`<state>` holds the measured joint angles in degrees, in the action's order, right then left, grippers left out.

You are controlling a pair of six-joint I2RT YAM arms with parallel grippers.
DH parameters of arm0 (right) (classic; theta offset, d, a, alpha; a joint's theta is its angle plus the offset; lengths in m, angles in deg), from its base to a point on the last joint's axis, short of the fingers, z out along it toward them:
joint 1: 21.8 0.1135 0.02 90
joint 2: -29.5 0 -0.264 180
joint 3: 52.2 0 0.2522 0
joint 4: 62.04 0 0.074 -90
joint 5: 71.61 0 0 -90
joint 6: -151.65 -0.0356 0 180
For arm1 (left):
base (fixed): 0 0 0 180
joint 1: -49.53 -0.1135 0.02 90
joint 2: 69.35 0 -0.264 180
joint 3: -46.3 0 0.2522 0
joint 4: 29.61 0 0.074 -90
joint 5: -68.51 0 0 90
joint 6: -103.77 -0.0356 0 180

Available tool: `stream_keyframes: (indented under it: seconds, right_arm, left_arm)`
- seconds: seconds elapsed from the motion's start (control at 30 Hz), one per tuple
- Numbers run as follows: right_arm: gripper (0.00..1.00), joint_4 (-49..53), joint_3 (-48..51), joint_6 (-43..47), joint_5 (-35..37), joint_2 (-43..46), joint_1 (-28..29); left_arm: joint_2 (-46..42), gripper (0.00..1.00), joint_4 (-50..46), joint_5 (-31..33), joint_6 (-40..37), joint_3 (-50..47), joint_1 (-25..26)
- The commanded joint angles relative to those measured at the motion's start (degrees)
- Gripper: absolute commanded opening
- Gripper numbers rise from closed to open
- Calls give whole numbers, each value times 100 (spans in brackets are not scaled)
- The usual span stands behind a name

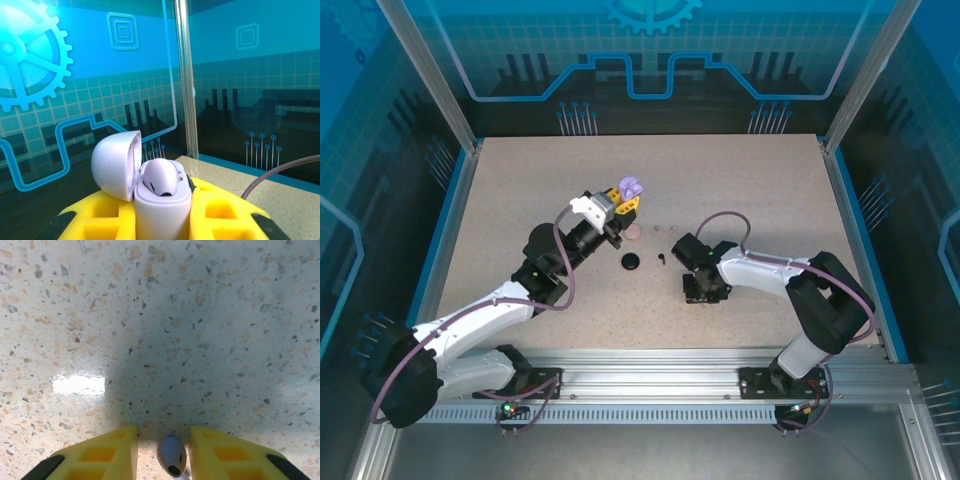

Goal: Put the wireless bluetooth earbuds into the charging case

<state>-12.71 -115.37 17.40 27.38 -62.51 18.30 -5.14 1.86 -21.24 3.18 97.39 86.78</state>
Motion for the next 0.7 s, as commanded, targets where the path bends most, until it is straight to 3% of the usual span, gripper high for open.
stream_keyframes:
  seconds: [0.0,0.23,0.67]
  right_arm:
    - [28,91,279,-119,-9,-40,67]
    - [19,81,361,-131,-20,108,62]
    - [18,247,-370,-24,-120,1409,-56]
  left_arm:
    - [-80,0,55,34,5,42,40]
    - [-68,0,49,18,19,53,37]
    - [-145,0,-13,-44,24,90,41]
